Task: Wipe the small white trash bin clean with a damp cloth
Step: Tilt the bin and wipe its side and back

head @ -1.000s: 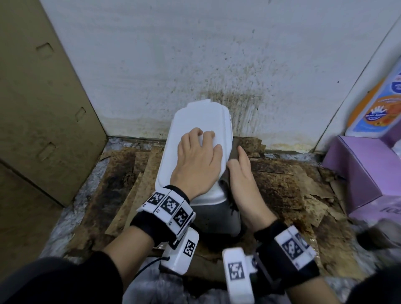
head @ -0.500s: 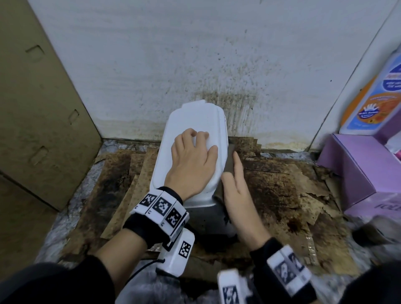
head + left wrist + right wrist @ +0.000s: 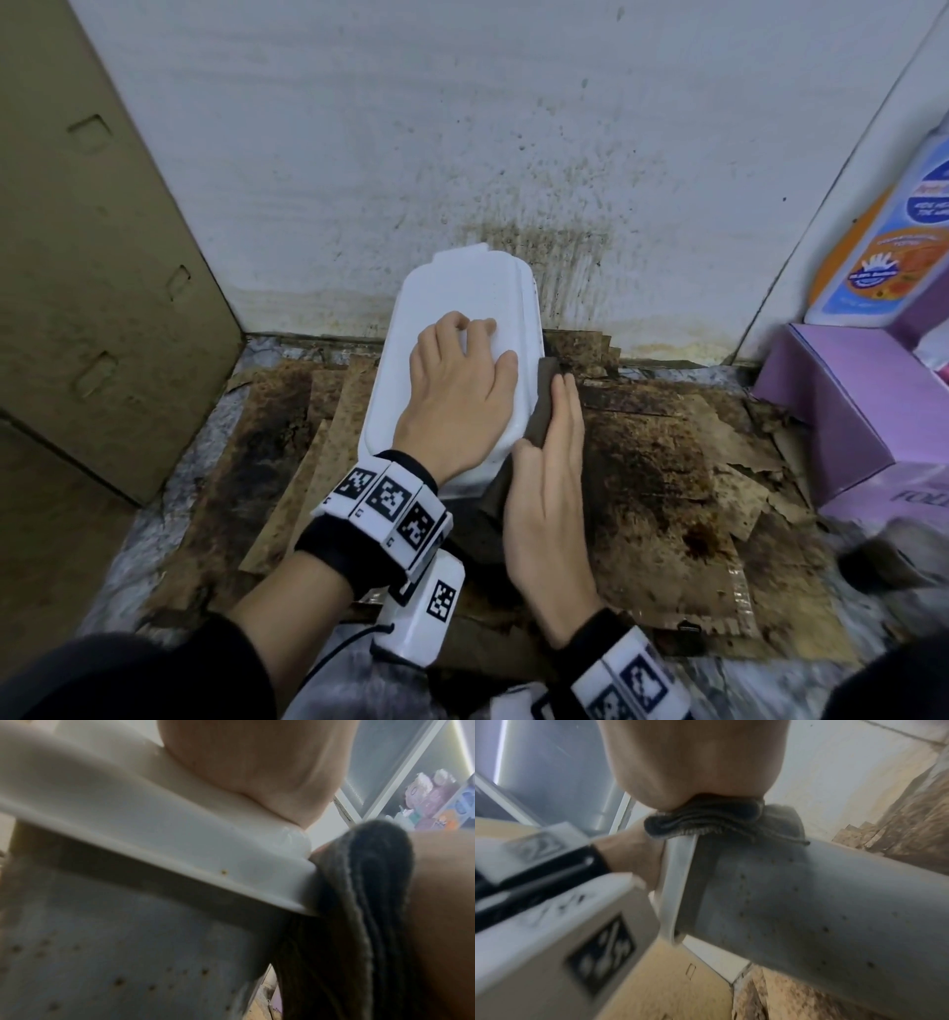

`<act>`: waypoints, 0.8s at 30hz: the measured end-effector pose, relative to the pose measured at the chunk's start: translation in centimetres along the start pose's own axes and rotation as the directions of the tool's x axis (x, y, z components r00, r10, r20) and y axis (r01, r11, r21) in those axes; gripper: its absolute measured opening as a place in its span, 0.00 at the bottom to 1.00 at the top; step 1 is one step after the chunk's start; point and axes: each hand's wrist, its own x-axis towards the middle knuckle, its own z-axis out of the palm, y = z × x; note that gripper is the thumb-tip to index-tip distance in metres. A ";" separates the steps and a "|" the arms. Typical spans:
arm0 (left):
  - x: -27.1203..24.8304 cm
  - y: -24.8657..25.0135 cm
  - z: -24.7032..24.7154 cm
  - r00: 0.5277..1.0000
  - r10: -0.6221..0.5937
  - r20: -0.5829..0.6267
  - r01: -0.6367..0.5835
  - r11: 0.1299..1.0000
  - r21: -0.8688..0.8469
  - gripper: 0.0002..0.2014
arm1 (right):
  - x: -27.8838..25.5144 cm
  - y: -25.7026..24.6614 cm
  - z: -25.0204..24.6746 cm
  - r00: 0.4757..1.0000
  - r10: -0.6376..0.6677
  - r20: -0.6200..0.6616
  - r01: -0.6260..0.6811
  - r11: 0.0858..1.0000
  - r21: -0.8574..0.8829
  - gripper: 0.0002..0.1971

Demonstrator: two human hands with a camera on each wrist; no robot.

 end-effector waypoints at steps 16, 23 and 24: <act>-0.1 -0.8 -0.9 0.999 -0.010 0.032 0.010 1.000 0.008 0.21 | 13.1 0.2 -2.8 0.864 0.208 0.459 -0.225 0.974 -0.017 0.36; -0.1 -1.1 -1.0 0.999 -0.005 0.039 0.006 1.000 -0.010 0.20 | 20.0 0.0 -1.8 0.850 0.233 0.472 -0.209 0.972 -0.104 0.34; -0.1 -1.1 -1.0 0.999 -0.006 0.040 0.007 1.000 -0.011 0.20 | 20.6 -0.2 -1.7 0.856 0.221 0.468 -0.195 0.975 -0.103 0.32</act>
